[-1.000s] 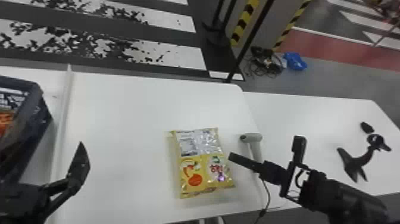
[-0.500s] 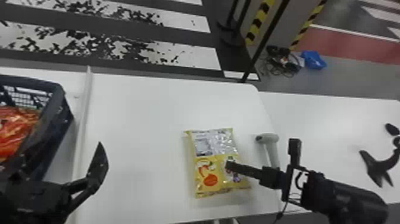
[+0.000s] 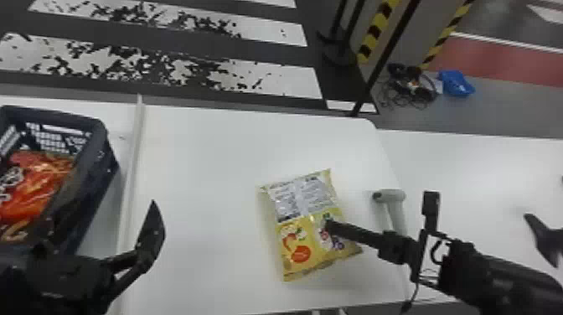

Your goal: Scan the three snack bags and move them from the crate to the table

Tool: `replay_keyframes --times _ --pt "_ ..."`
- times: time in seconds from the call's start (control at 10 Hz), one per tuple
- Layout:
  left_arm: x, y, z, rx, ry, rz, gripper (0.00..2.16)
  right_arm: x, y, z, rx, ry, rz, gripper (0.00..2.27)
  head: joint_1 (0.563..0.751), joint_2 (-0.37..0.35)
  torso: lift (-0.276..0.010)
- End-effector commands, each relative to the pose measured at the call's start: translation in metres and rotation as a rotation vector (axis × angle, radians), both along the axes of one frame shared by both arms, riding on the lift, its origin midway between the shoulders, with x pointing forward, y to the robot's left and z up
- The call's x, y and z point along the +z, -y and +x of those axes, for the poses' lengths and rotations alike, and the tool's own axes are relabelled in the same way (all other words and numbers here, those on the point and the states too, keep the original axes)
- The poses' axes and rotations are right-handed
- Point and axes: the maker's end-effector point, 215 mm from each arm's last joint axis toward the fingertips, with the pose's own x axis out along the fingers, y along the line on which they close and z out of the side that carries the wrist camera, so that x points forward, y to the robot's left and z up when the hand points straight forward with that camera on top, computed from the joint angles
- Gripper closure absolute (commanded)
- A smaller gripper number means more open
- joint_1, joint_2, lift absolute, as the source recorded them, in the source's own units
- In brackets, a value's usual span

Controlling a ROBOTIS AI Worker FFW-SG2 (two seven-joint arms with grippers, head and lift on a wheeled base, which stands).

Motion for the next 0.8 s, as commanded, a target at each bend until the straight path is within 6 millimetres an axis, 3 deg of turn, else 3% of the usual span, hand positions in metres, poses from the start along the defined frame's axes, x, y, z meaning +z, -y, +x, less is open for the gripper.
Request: replay_keyframes --times 0.0,0.2,0.3,0.5,0.7 --pt "-0.001 0.001 0.0 0.002 -0.001 0.0 0.02 0.031 0.005 0.006 -0.028 0.053 0.048 2.23 0.695 -0.23 -0.062" --pt "-0.009 -0.001 -0.002 0.006 -0.012 0.003 0.02 0.091 0.054 0.034 -0.196 0.139 0.168 2.23 0.695 -0.246 -0.062" --pt "-0.009 -0.001 -0.002 0.006 -0.009 0.003 0.02 0.107 0.087 0.047 -0.318 0.188 0.191 2.22 0.695 -0.277 -0.062" --pt "-0.011 -0.004 -0.003 0.008 -0.014 0.01 0.02 0.119 0.172 0.078 -0.543 0.321 0.111 2.22 0.695 -0.337 -0.062" --pt "-0.013 -0.006 -0.005 0.011 -0.019 0.012 0.02 0.115 0.275 0.078 -0.865 0.413 0.009 2.23 0.695 -0.35 -0.062"
